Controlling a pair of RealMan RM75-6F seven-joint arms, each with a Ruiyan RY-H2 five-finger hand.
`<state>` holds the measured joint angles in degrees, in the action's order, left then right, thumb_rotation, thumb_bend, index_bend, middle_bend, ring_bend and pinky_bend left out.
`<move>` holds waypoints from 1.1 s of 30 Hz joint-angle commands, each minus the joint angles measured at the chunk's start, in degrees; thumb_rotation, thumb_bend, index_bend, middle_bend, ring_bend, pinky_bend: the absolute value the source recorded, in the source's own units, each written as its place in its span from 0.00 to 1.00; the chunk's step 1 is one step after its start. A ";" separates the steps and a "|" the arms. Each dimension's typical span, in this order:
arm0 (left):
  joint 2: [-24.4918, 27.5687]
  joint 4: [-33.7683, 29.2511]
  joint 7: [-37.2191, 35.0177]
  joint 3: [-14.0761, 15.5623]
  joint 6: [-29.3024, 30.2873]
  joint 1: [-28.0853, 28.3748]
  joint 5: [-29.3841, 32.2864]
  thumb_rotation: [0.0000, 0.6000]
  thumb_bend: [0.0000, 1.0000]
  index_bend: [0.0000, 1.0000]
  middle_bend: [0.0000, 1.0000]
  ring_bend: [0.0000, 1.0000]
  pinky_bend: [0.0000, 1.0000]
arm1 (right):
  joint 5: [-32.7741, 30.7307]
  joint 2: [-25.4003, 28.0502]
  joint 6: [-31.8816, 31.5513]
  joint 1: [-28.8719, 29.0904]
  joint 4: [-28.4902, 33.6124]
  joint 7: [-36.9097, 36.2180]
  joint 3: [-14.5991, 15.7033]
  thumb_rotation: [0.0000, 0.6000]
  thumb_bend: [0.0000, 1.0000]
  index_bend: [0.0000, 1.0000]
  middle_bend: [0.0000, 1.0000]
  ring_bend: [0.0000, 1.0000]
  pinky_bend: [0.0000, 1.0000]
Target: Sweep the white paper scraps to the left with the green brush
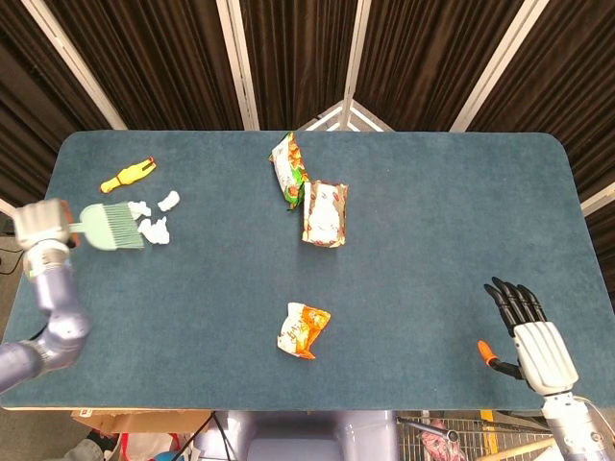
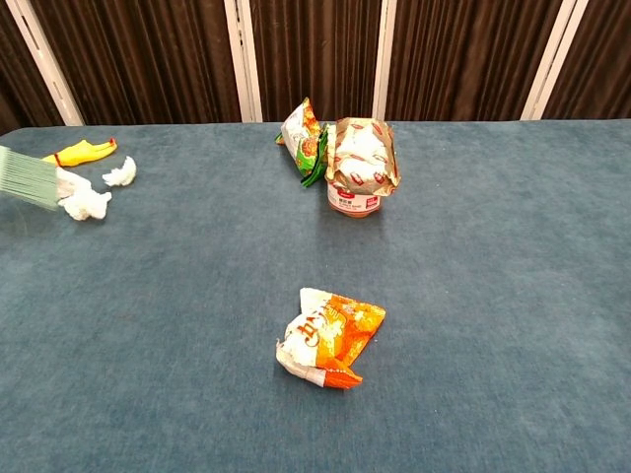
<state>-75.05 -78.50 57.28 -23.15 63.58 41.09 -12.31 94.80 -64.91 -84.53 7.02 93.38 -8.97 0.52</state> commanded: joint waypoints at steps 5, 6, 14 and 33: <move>9.65 -13.40 -18.99 -0.92 2.59 -8.97 -15.86 1.00 0.81 0.80 1.00 1.00 1.00 | 0.19 -0.54 0.11 0.10 -0.39 1.22 0.03 1.00 0.34 0.00 0.00 0.00 0.00; 10.20 -14.67 -20.52 -0.69 2.71 -9.55 -18.03 1.00 0.81 0.80 1.00 1.00 1.00 | 0.16 -0.59 0.16 0.10 -0.43 1.32 0.05 1.00 0.34 0.00 0.00 0.00 0.00; 11.10 -23.17 -30.43 6.92 5.62 -14.72 -41.97 1.00 0.81 0.80 1.00 1.00 1.00 | -0.51 -0.62 0.24 0.05 -0.54 1.61 -0.17 1.00 0.34 0.00 0.00 0.00 0.00; -2.37 -18.44 -34.61 20.24 9.20 -19.26 -63.10 1.00 0.66 0.67 0.93 0.97 0.95 | -0.76 -0.77 -0.10 -0.29 -0.69 2.63 -0.17 1.00 0.34 0.00 0.00 0.00 0.00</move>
<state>-76.71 -97.44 22.53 -3.22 72.73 21.96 -75.10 94.06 -65.67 -84.64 6.74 92.70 -6.35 0.34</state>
